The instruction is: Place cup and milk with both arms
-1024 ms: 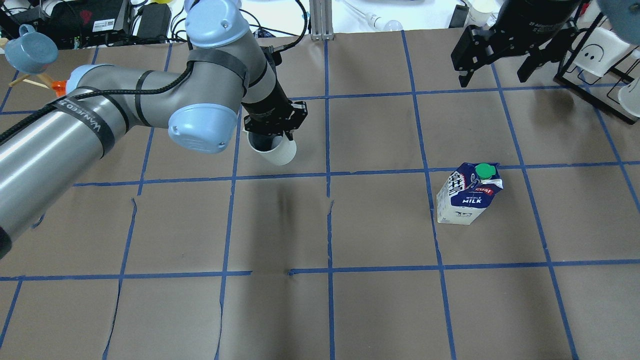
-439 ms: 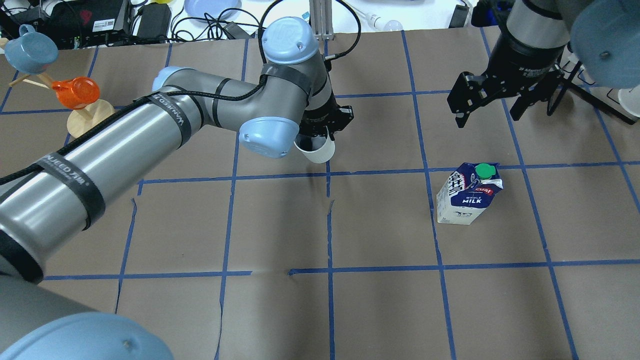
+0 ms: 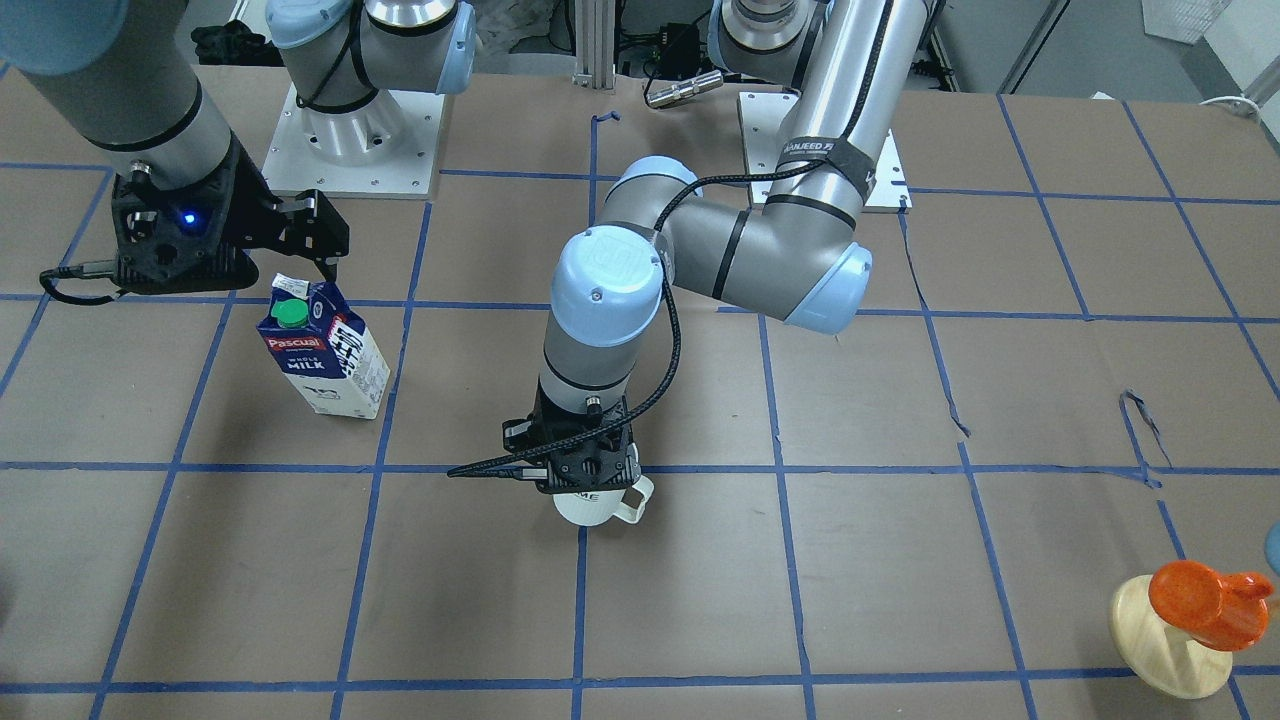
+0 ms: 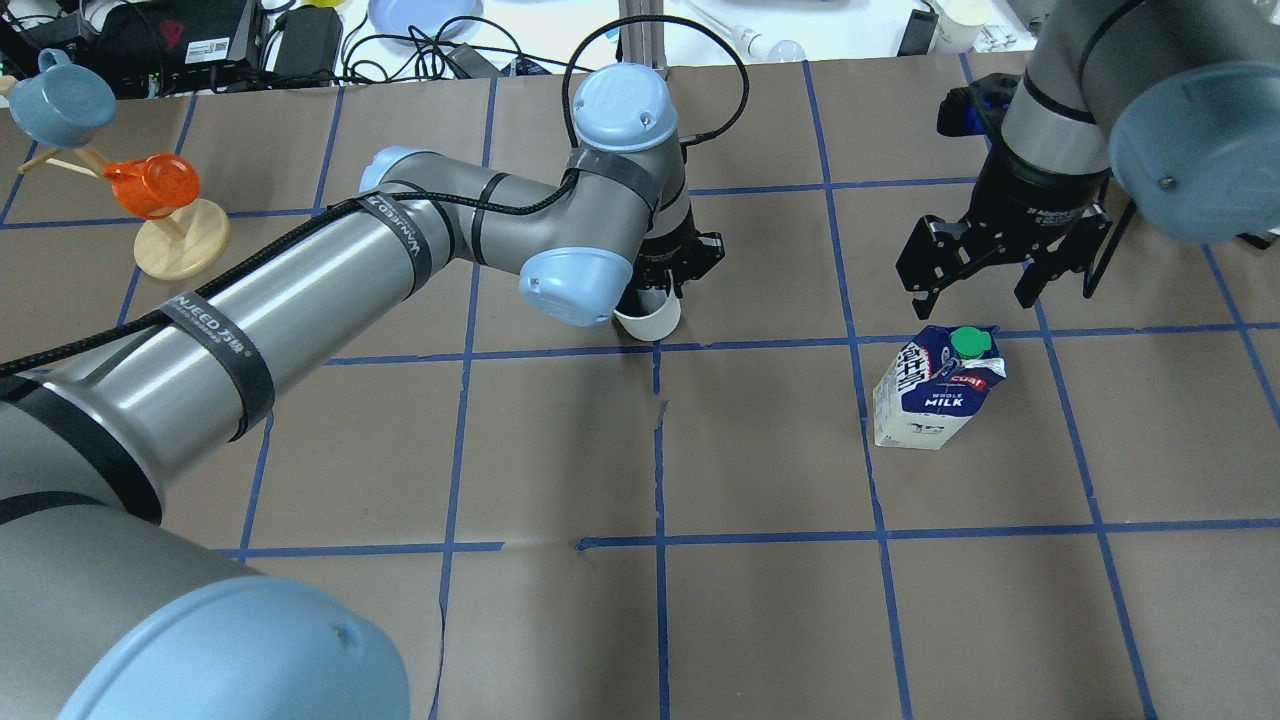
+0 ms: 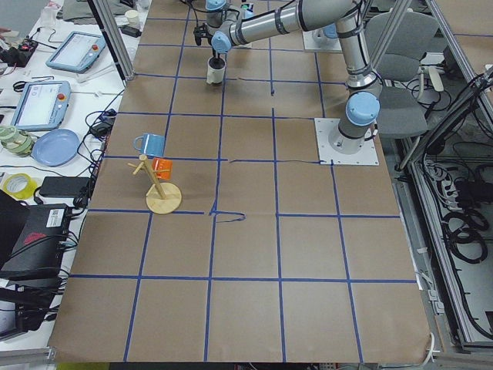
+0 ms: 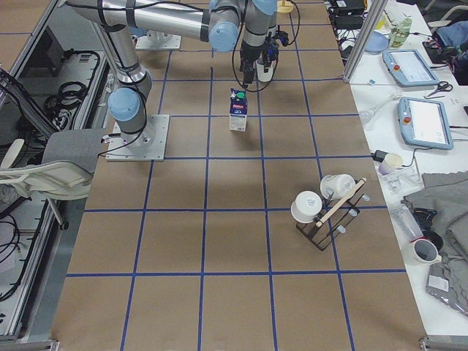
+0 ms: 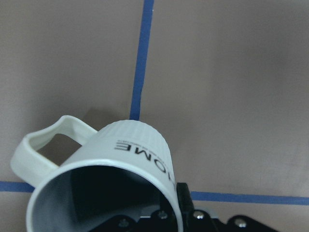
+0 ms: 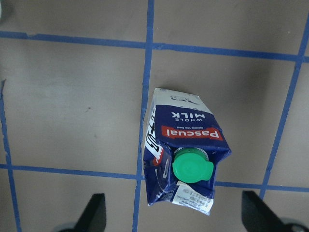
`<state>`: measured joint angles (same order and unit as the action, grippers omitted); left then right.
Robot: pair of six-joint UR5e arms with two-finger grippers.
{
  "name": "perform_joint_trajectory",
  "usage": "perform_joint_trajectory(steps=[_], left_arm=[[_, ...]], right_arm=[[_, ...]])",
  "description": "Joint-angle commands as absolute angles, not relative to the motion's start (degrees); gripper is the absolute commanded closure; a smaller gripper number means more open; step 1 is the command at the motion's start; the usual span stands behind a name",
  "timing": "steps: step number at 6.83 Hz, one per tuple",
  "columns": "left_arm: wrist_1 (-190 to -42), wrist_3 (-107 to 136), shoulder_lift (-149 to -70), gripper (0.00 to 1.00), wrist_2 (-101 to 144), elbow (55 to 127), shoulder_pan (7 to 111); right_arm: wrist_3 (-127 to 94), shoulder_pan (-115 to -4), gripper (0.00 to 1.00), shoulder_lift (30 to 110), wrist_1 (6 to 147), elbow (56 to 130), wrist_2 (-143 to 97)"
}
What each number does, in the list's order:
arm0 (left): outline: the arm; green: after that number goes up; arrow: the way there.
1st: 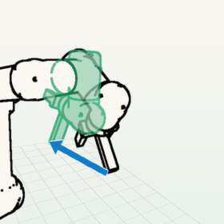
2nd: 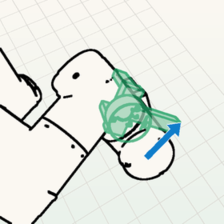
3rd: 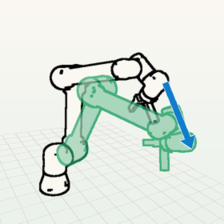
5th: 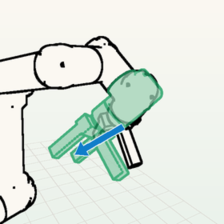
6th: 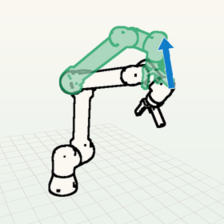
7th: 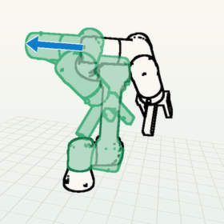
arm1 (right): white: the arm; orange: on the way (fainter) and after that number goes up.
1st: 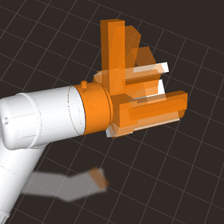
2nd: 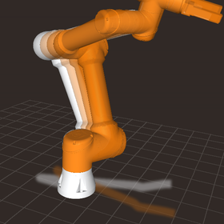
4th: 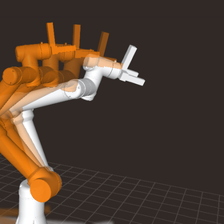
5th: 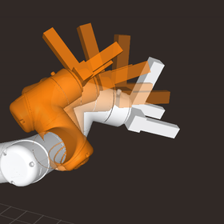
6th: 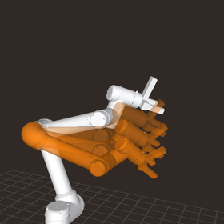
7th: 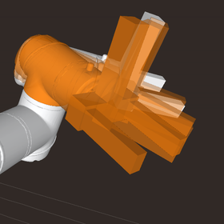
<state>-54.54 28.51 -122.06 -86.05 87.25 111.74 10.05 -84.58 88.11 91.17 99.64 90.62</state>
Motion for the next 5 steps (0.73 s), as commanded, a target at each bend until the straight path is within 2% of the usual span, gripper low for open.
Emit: perform_joint_trajectory(steps=[1,3,4,5], left_arm=[[-53.27,28.47,-121.65,0.02,-87.10,86.32,111.62],[-55.79,27.87,-117.97,0.00,-85.88,85.61,107.79],[-62.16,21.60,-114.73,0.00,-84.22,85.00,103.32],[-67.45,13.01,-110.96,0.00,-84.29,84.29,98.83]], right_arm=[[9.67,-83.94,0.00,87.45,97.01,106.32,91.23],[7.93,-83.94,0.01,87.19,99.31,109.15,91.23],[6.69,-83.94,0.11,87.19,99.66,109.51,91.23],[6.07,-83.94,0.43,87.19,100.10,109.51,91.23]])
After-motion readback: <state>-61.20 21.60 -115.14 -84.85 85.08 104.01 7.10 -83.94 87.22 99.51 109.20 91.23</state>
